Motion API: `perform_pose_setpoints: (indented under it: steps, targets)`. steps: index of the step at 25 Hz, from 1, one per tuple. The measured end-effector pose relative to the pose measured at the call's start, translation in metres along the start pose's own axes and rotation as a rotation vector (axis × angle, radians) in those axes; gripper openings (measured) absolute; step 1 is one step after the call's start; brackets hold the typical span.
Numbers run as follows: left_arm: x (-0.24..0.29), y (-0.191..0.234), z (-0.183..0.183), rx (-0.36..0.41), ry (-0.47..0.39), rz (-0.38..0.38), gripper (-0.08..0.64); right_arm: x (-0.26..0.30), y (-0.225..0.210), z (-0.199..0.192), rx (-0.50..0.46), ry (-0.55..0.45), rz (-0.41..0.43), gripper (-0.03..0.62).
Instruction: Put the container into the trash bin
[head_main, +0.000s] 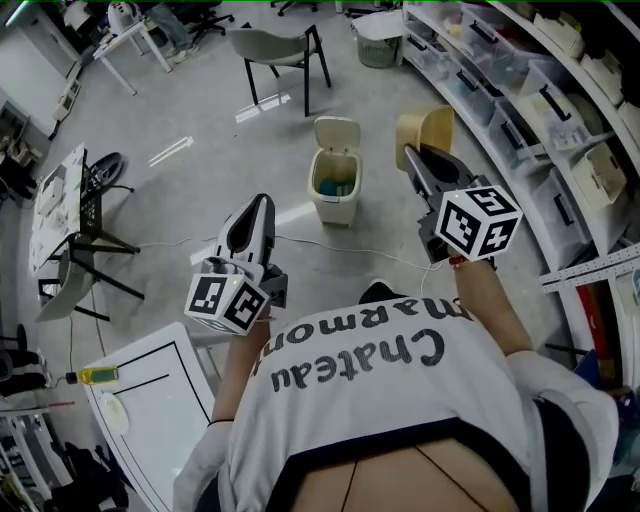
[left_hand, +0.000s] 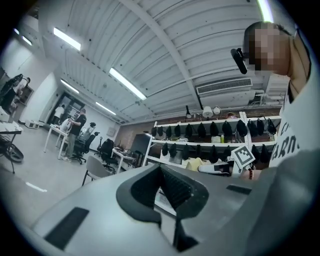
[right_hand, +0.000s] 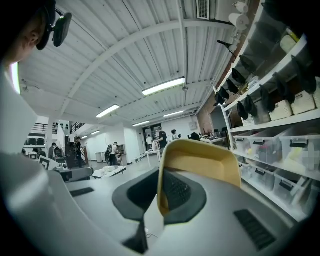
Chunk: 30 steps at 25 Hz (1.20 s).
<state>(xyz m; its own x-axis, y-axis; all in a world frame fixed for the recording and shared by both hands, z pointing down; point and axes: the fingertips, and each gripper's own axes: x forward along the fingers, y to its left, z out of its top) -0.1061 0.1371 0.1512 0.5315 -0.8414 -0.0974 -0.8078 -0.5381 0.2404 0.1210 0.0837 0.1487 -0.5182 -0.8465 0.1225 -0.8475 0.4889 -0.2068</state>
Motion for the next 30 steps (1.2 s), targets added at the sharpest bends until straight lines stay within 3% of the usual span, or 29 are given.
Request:
perform_pose_setpoints:
  steps: [10,19,30]
  targets:
    - [0.017,0.035,-0.011,-0.005,0.032,0.068,0.023,0.047,-0.013,-0.012,0.022,0.051,0.038,0.035]
    - [0.074,0.067,-0.018,-0.006,0.044,0.119,0.023,0.119,-0.052,-0.009,0.046,0.075,0.092,0.035]
    - [0.170,0.113,0.005,0.020,-0.011,0.157,0.023,0.217,-0.096,0.015,0.073,0.067,0.199,0.035]
